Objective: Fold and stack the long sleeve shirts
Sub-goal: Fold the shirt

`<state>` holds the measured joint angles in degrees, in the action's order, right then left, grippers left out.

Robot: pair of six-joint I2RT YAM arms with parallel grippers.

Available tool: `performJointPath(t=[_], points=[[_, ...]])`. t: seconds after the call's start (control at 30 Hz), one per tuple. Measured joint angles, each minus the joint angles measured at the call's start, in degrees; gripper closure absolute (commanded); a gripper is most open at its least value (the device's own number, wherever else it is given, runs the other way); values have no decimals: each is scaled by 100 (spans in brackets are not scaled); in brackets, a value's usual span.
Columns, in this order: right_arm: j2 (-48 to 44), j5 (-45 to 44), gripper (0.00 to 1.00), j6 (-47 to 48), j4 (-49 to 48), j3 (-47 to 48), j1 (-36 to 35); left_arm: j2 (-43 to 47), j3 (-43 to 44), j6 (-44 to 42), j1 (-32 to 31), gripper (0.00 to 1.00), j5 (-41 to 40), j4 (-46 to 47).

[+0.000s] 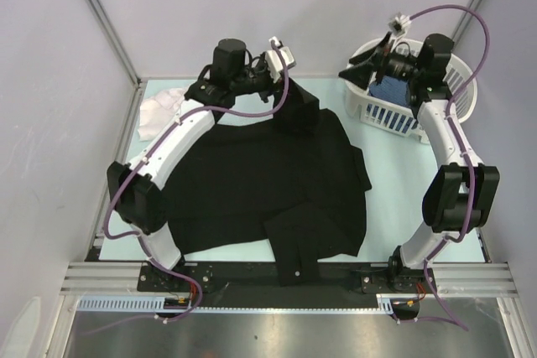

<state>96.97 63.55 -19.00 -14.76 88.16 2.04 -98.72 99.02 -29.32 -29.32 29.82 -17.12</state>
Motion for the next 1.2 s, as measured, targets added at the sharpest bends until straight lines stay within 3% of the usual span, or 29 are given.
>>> performJointPath(t=[0.17, 0.27, 0.67, 0.77, 0.87, 0.93, 0.97, 1.0, 1.03, 1.07, 1.17, 1.2], points=[[-151, 186, 7, 2785, 1847, 2, -356, -428, 627, 363, 46, 100, 282, -525], [-317, 184, 6, 3818, 2387, -188, -662, -562, 761, 566, 50, 100, 334, -778], [-529, 24, 9, 6063, 3320, -391, -1412, -1003, 1504, 1366, 59, 100, 7, -1366], [-699, -275, 11, 6092, 2983, -824, -1545, -1005, 1510, 1443, 59, 100, 48, -1405], [-761, -688, 19, 6067, 2531, -1115, -1757, -1008, 1513, 1471, 59, 100, 142, -1412], [-717, -979, 42, 6041, 2297, -1117, -1919, -1008, 1513, 1471, 59, 100, 212, -1429], [-710, -1104, 60, 6002, 2157, -1108, -1989, -1005, 1513, 1469, 59, 100, 243, -1443], [-695, -1255, 90, 5866, 1974, -1082, -2063, -1005, 1513, 1436, 59, 98, 284, -1467], [-686, -1375, 100, 5761, 1818, -1067, -2087, -1008, 1513, 1423, 61, 94, 317, -1491], [-682, -1445, 100, 5766, 1692, -1058, -2087, -1005, 1513, 1397, 70, 73, 350, -1517], [-664, -1659, 100, 5399, 1318, -1047, -1985, -1005, 1513, 1285, 118, 35, 437, -1574], [-662, -1683, 100, 5307, 1228, -1036, -1939, -1005, 1513, 1224, 153, 27, 474, -1604]])
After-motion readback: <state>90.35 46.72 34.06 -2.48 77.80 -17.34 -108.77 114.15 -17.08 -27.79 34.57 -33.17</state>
